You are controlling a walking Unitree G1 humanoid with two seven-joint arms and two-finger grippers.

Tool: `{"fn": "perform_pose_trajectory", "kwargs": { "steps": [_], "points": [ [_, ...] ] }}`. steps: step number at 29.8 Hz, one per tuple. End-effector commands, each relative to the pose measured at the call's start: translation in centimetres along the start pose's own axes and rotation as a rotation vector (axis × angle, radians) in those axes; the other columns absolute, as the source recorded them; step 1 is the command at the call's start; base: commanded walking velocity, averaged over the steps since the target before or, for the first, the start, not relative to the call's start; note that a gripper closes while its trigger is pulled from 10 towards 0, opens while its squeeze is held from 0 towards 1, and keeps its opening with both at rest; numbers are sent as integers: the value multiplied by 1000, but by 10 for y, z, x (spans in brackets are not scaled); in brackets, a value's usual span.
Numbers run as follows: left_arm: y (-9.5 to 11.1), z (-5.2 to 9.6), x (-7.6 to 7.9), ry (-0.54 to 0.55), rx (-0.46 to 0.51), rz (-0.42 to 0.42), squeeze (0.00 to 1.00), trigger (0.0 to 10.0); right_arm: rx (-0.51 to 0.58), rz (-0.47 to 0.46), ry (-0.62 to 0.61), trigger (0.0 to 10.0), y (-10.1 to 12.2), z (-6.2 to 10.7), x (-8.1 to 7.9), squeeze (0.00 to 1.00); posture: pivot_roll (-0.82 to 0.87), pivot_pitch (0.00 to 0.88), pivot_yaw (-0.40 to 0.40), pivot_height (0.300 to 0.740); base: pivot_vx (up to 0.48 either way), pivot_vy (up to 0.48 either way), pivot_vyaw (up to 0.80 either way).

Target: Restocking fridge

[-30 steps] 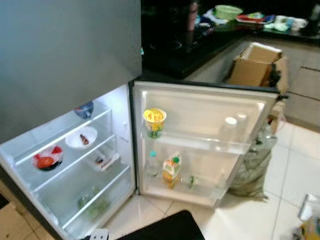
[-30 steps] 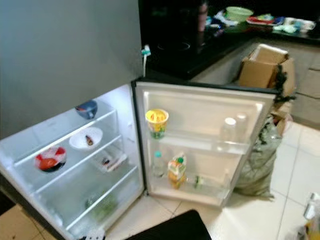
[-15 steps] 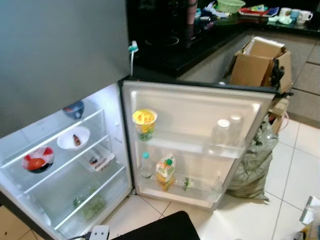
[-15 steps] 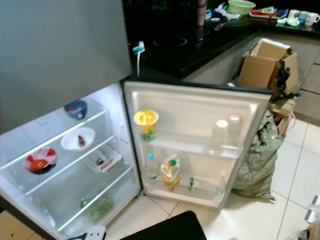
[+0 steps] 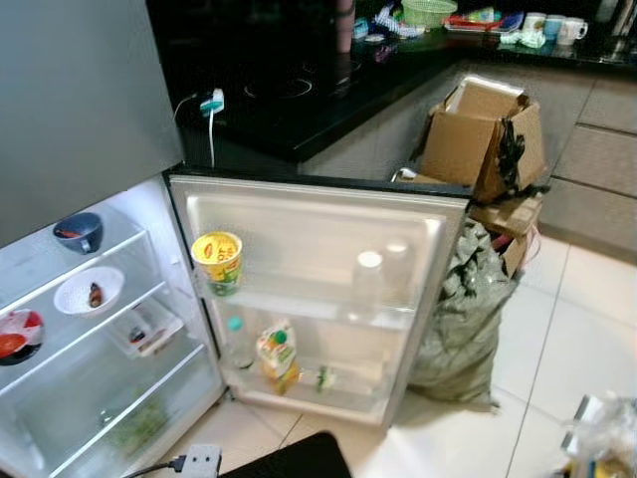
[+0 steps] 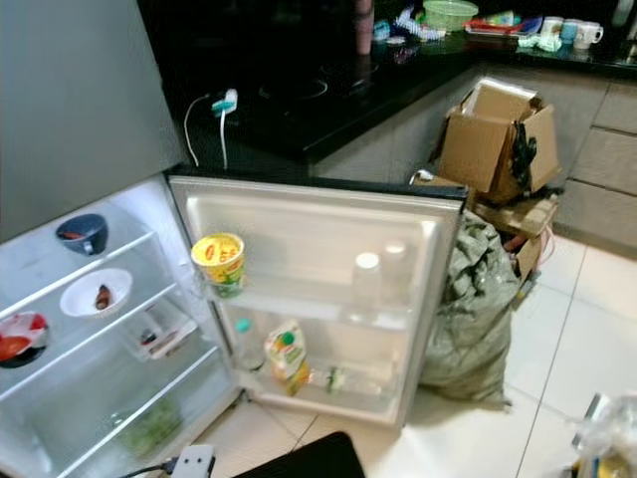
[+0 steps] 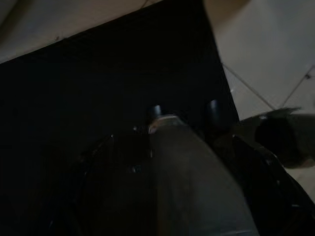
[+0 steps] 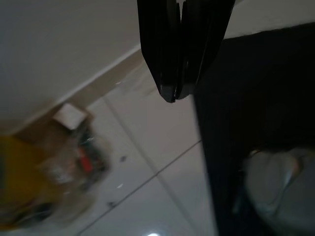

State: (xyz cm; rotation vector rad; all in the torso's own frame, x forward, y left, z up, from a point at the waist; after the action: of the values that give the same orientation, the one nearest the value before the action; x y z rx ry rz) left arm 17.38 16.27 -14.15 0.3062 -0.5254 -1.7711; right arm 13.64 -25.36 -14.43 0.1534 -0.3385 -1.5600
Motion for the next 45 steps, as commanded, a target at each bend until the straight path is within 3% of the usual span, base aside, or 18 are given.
{"fn": "perform_pose_trajectory", "kwargs": {
  "steps": [1, 10, 43, 45],
  "points": [
    [0, 0, 1, -6, -6, -13, 0, 10000, 10, -47, 15, 10000, -1, 0, -1, 0, -142, 0, 34, 740, 0, -412, 0],
    [0, 0, -1, -3, -7, -8, 0, 10000, 52, -107, 57, 10000, 9, 1, -5, 0, -147, 0, 38, 740, 0, -228, 339],
    [-3, -1, 7, -34, -14, -27, 0, 10000, 40, -93, 52, 10000, 5, 1, 1, 0, -151, 0, 37, 740, 0, 0, 761],
    [-2, -1, 6, -35, -14, -31, 0, 10000, 46, -71, 18, 10000, 5, 2, 7, 0, -152, 0, 35, 740, 0, 0, 769]
  ]
}}
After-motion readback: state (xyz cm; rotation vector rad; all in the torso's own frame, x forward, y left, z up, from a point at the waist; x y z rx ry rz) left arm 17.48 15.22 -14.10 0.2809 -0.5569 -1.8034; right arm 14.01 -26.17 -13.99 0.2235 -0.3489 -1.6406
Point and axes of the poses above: a point about 5 cm out from each wrist's last joint towards the gripper, its own z axis pointing back from the gripper into the wrist, its own y axis along the axis of the wrist's last joint, x = y × z, the point moved 5 cm from there along -z, pointing out of the wrist towards the gripper, and after that the axes turned 15 degrees about -z, right-handed, at the moved point
